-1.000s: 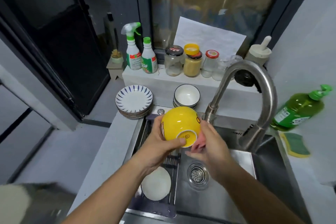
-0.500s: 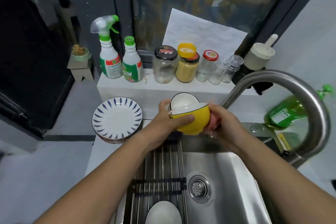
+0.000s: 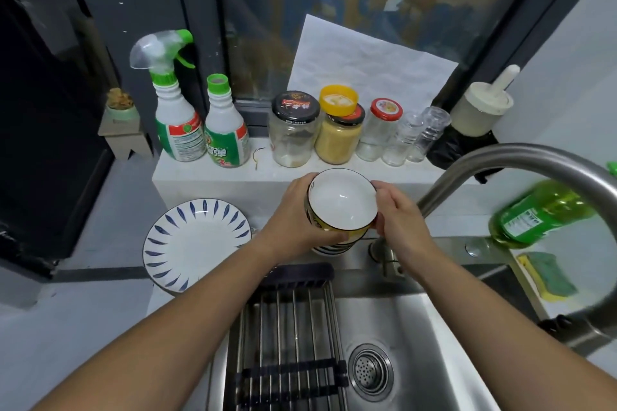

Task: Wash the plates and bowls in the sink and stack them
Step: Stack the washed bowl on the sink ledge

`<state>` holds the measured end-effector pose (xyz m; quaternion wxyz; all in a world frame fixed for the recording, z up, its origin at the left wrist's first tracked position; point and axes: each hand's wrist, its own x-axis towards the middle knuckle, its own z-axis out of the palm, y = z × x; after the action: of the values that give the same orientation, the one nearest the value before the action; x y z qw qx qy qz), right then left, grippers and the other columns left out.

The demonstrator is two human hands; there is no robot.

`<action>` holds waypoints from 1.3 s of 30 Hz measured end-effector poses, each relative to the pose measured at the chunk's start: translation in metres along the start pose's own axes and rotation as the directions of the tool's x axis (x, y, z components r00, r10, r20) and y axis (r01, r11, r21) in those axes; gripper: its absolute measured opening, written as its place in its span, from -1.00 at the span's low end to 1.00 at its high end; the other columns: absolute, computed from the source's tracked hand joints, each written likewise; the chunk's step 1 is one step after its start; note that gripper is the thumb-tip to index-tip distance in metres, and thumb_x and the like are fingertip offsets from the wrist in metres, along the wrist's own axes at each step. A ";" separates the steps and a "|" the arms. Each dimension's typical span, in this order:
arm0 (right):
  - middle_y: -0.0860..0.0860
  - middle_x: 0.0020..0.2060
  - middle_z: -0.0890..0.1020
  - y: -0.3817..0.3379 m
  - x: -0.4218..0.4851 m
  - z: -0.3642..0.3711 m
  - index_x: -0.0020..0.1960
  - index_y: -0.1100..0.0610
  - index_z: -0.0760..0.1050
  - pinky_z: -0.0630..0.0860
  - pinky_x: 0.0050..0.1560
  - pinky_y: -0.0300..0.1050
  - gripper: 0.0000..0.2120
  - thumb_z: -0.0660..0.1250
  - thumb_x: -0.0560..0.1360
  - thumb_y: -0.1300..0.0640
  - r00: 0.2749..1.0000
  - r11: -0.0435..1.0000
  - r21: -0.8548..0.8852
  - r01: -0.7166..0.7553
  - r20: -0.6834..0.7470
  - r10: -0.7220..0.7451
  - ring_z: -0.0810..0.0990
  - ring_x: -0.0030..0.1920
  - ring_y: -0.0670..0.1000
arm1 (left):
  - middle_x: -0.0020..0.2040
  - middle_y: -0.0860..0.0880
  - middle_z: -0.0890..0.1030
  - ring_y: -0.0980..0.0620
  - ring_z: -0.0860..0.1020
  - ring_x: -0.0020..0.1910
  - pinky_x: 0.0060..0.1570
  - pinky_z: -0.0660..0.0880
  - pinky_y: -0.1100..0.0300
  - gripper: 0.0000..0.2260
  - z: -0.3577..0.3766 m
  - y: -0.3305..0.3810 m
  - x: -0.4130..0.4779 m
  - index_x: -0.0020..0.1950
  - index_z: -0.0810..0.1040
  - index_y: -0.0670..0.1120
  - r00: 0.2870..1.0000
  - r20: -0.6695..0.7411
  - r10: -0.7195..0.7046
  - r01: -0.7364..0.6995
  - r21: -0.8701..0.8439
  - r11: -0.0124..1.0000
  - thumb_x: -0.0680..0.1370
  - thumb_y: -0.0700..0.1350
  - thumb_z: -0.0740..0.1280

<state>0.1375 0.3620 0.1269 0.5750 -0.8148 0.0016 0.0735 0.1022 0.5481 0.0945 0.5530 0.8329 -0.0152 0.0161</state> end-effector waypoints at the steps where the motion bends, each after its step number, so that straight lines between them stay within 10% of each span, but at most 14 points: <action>1: -0.17 -0.25 0.58 0.004 0.001 0.002 0.19 -0.03 0.55 0.55 -0.01 -0.21 -0.73 0.09 0.67 0.12 1.000 0.999 0.033 -0.004 -0.024 0.005 0.53 -0.20 -0.20 | 0.29 0.30 0.35 0.19 0.34 0.34 0.34 0.30 0.25 -0.12 0.001 -0.004 0.002 0.38 0.23 0.28 1.000 -0.018 0.025 -0.025 0.018 1.000 0.25 0.06 0.70; 8: -0.21 -0.47 0.54 0.027 0.000 0.014 0.09 0.00 0.60 0.52 -0.16 -0.37 -0.76 0.15 0.68 0.16 0.989 0.979 0.203 0.026 -0.150 0.005 0.54 -0.25 -0.16 | 0.27 0.24 0.39 0.13 0.37 0.35 0.39 0.36 0.11 -0.15 0.015 -0.025 0.010 0.38 0.28 0.25 0.993 -0.088 0.080 -0.077 0.037 0.996 0.19 0.25 0.62; 13: 0.09 -0.19 0.61 0.039 -0.002 0.015 0.17 0.04 0.58 0.57 0.21 0.00 -0.78 0.18 0.66 0.11 0.981 0.951 0.309 0.017 -0.187 0.044 0.65 0.11 0.05 | 0.20 0.41 0.35 0.28 0.33 0.23 0.32 0.31 0.23 -0.18 0.025 -0.031 0.006 0.34 0.29 0.24 0.990 -0.118 0.074 -0.067 0.063 0.996 0.24 0.06 0.69; 21: 0.11 -0.05 0.69 0.034 -0.010 0.016 0.06 0.13 0.51 0.62 0.12 0.00 -0.73 0.04 0.69 0.29 0.956 0.884 0.462 0.072 -0.285 0.072 0.69 -0.04 -0.01 | 0.33 0.14 0.47 0.21 0.35 0.30 0.32 0.27 0.27 -0.15 0.036 -0.034 0.000 0.45 0.38 0.07 0.988 -0.135 0.071 -0.060 0.081 0.995 0.22 0.30 0.52; 25: 0.13 -0.06 0.69 0.029 -0.016 0.015 0.04 0.12 0.53 0.63 0.11 0.03 -0.72 0.04 0.69 0.26 0.939 0.885 0.444 0.141 -0.342 0.022 0.68 0.02 0.11 | 0.21 0.38 0.40 0.60 0.24 0.19 0.20 0.18 0.52 -0.22 0.036 -0.030 -0.006 0.39 0.34 0.20 0.986 -0.159 0.042 -0.034 0.054 0.998 0.22 0.30 0.49; 28: 0.10 -0.07 0.70 0.029 -0.022 0.008 0.08 0.10 0.51 0.62 0.02 -0.06 -0.75 0.05 0.71 0.21 0.929 0.896 0.426 0.129 -0.367 0.041 0.68 -0.03 0.05 | 0.23 0.33 0.40 0.45 0.29 0.19 0.24 0.25 0.35 -0.18 0.039 -0.028 -0.007 0.42 0.35 0.14 0.988 -0.152 0.016 -0.007 0.061 0.998 0.21 0.30 0.48; 35: -0.02 -0.16 0.75 0.053 -0.074 -0.017 0.17 0.14 0.51 0.64 -0.11 -0.06 -0.75 0.06 0.72 0.14 0.985 0.932 0.355 -0.075 -0.120 0.125 0.69 -0.13 -0.02 | 0.60 -0.09 0.19 0.03 0.13 0.56 0.55 0.15 0.04 0.18 0.038 -0.026 -0.035 0.65 0.04 -0.12 0.962 -0.156 -0.226 0.238 0.061 0.969 0.24 0.31 0.57; 39: 0.12 0.00 0.72 0.087 -0.124 -0.019 0.14 0.10 0.51 0.65 -0.02 0.12 -0.75 0.06 0.72 0.11 0.975 0.937 0.270 -0.224 0.048 0.219 0.70 0.05 0.14 | 0.60 -0.01 0.22 0.06 0.23 0.56 0.56 0.22 -0.04 0.00 0.039 -0.032 -0.095 0.64 0.08 0.03 0.922 -0.153 -0.355 0.351 -0.052 0.935 0.38 0.24 0.57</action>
<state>0.0092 0.3045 0.0664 0.6701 -0.7215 0.0983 0.1440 0.0088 0.5251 0.0455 0.5560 0.8114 0.1793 -0.0171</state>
